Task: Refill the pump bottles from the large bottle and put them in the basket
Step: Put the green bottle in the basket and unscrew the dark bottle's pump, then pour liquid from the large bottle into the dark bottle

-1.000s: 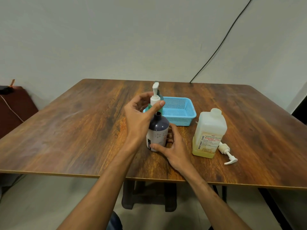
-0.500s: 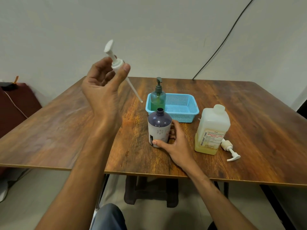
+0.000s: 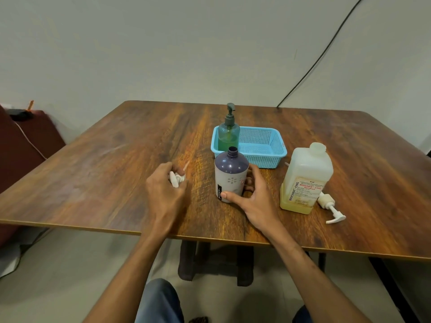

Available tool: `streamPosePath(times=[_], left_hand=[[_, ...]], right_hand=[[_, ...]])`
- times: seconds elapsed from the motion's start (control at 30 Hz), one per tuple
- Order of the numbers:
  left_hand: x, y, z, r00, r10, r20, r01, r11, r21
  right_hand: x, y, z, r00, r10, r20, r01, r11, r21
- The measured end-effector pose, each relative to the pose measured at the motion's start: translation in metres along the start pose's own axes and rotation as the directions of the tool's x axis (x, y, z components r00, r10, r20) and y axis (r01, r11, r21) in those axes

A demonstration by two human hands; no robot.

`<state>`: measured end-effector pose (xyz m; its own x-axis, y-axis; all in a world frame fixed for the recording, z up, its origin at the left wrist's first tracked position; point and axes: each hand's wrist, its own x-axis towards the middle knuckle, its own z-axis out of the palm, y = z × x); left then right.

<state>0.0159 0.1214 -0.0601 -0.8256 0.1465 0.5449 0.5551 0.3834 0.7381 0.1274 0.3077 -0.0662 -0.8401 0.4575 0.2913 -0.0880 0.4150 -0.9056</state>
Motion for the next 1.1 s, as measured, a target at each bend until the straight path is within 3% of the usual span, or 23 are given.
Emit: streamPosePath(times=[0.2, 0.47, 0.63, 0.83, 0.97, 1.1], left_hand=[[-0.001, -0.013, 0.007, 0.989, -0.009, 0.148, 0.004, 1.000, 0.031], [0.001, -0.015, 0.010, 0.980, 0.002, 0.199, -0.018, 0.997, 0.077], [-0.001, -0.005, 0.009, 0.989, 0.030, 0.143, -0.045, 0.993, 0.105], [-0.014, 0.028, 0.008, 0.984, 0.134, 0.114, -0.122, 0.987, -0.107], [-0.022, 0.046, 0.025, 0.950, 0.072, 0.303, 0.020, 0.957, -0.290], [-0.027, 0.058, 0.049, 0.928, 0.016, 0.372, 0.126, 0.927, -0.355]], right_hand=[[0.000, 0.000, 0.000, 1.000, -0.002, -0.014, 0.002, 1.000, -0.006], [-0.003, -0.004, -0.001, 1.000, 0.012, -0.016, -0.012, 1.000, -0.020], [-0.004, -0.004, -0.002, 0.999, 0.034, -0.006, -0.034, 0.999, -0.008], [-0.026, -0.009, -0.008, 0.993, 0.031, -0.112, -0.042, 0.994, -0.104], [-0.054, -0.017, -0.019, 0.961, -0.101, -0.258, 0.060, 0.985, -0.162], [-0.060, -0.027, -0.039, 0.850, -0.303, -0.432, 0.187, 0.939, -0.290]])
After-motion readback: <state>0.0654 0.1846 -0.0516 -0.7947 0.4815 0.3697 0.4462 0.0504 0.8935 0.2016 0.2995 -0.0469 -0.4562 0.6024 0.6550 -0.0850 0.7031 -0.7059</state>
